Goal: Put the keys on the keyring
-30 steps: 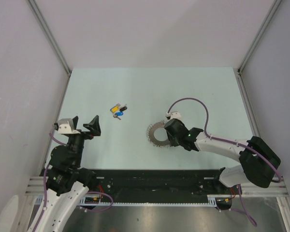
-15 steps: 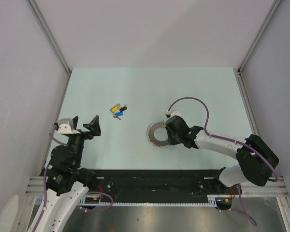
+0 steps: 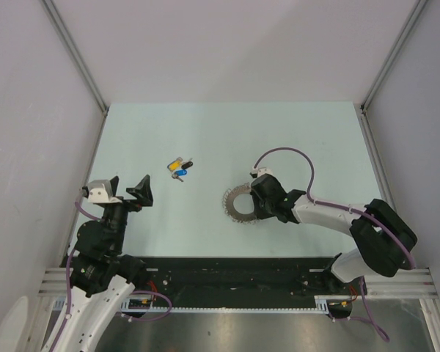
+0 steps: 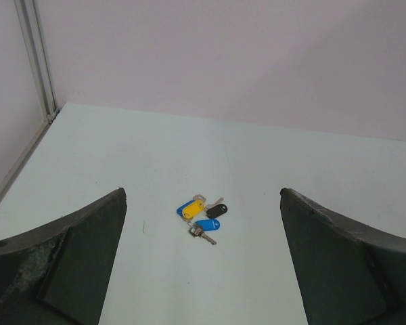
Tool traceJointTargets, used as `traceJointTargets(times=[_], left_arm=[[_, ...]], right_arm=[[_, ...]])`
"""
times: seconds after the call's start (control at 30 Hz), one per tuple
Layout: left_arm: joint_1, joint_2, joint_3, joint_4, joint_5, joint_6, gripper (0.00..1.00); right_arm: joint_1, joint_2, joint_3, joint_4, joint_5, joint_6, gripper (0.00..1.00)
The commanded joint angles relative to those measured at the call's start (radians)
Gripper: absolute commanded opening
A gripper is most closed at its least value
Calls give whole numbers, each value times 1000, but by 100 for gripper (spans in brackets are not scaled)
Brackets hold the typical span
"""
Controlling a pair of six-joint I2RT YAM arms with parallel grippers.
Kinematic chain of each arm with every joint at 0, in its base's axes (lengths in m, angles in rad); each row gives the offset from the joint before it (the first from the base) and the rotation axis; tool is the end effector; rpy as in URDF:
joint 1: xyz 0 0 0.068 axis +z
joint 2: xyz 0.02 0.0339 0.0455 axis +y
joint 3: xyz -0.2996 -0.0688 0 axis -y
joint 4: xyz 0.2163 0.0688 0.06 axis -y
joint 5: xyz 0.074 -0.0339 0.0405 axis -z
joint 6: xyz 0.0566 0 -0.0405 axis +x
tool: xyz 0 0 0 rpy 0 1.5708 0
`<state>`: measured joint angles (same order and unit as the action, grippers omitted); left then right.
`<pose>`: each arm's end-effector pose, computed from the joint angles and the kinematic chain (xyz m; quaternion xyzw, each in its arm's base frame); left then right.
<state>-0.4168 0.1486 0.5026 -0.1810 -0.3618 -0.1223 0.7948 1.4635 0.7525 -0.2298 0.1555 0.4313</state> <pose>0.0363 0.0058 0.3110 -0.0434 0.6462 -0.0890 0.7567 0.1936 0.1848 0.2107 -0.1477 0.9367 0.1173 0.2951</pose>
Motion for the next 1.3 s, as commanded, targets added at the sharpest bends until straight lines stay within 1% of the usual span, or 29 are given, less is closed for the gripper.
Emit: traceJointTargets(times=[0.0,0.37,0.4,0.5,0.73,0.97,1.13,1.2,1.27], left_arm=[[-2,2,-10,34,14,19,100],[-4,-1,-12,35,15,19,100],[-4,-1,-12,34,15,19,100],[-2,-3,-10,34,15,18,100],[-2,-4,-12,37,17,18,100],[-2,-1,-12,37,15,19,100],[-4,-1,-10,34,17,19,100],[-2,-3,-10,35,17,19,100],[-4,-4,-10,35,15,19,100]], right_arm=[[-5,21,31,35,-30,-11,18],[-3,43,50,3,-28,-19,17],[-3,44,53,1,-28,-20,13],[0,44,59,-9,-25,-23,10],[1,37,71,-45,-33,-26,11],[40,37,91,-36,-96,-45,11],[60,11,93,-49,-65,-46,12],[61,-3,93,-62,-24,-49,15],[61,-29,94,-85,10,-52,16]])
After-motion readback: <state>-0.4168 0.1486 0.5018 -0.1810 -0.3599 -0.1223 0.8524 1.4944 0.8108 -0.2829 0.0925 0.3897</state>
